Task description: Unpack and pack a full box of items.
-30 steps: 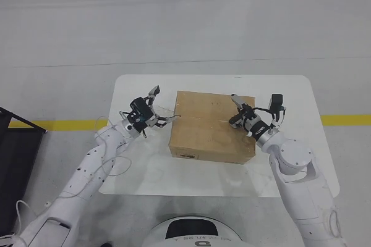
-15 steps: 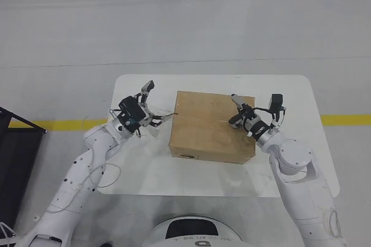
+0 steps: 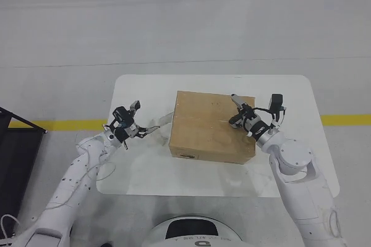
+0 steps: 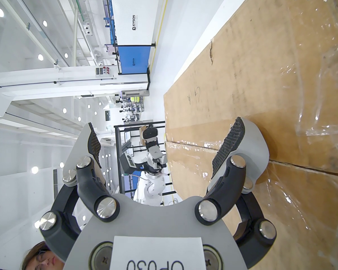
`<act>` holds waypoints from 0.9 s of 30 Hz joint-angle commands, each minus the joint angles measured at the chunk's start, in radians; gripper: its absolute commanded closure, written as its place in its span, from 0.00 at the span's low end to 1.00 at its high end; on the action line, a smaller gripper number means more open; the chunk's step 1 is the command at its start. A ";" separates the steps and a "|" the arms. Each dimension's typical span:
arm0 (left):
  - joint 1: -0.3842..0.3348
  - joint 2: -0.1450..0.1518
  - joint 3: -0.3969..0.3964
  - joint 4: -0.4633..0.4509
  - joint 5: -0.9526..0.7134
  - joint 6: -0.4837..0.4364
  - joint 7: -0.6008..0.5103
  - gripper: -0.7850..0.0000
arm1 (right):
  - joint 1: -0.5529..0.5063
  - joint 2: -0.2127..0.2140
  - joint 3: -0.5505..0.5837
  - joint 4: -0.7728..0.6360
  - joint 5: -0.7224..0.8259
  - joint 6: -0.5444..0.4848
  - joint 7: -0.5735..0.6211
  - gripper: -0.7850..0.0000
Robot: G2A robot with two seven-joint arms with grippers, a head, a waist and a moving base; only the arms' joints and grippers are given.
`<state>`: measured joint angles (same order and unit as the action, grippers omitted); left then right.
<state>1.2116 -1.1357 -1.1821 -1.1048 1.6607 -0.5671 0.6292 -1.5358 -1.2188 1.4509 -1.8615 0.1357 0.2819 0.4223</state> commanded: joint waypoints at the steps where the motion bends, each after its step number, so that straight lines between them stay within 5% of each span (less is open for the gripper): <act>1: -0.031 -0.011 0.044 0.045 0.008 0.003 0.006 0.00 | 0.000 0.000 0.000 0.000 0.000 0.000 0.000 0.00; 13: -0.174 -0.084 0.217 0.228 0.005 0.113 0.057 0.00 | 0.000 0.000 0.000 0.000 0.000 0.000 0.000 0.00; 20: -0.207 -0.110 0.237 0.318 -0.015 0.280 0.165 0.00 | 0.000 0.000 0.000 0.000 0.000 0.000 0.000 0.00; 27: -0.202 -0.109 0.203 0.312 -0.027 0.408 0.284 0.00 | 0.000 0.000 0.000 0.000 0.000 0.000 0.000 0.00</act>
<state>1.0071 -1.2463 -0.9721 -0.7845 1.6328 -0.1789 0.9043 -1.5358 -1.2188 1.4509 -1.8615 0.1357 0.2819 0.4223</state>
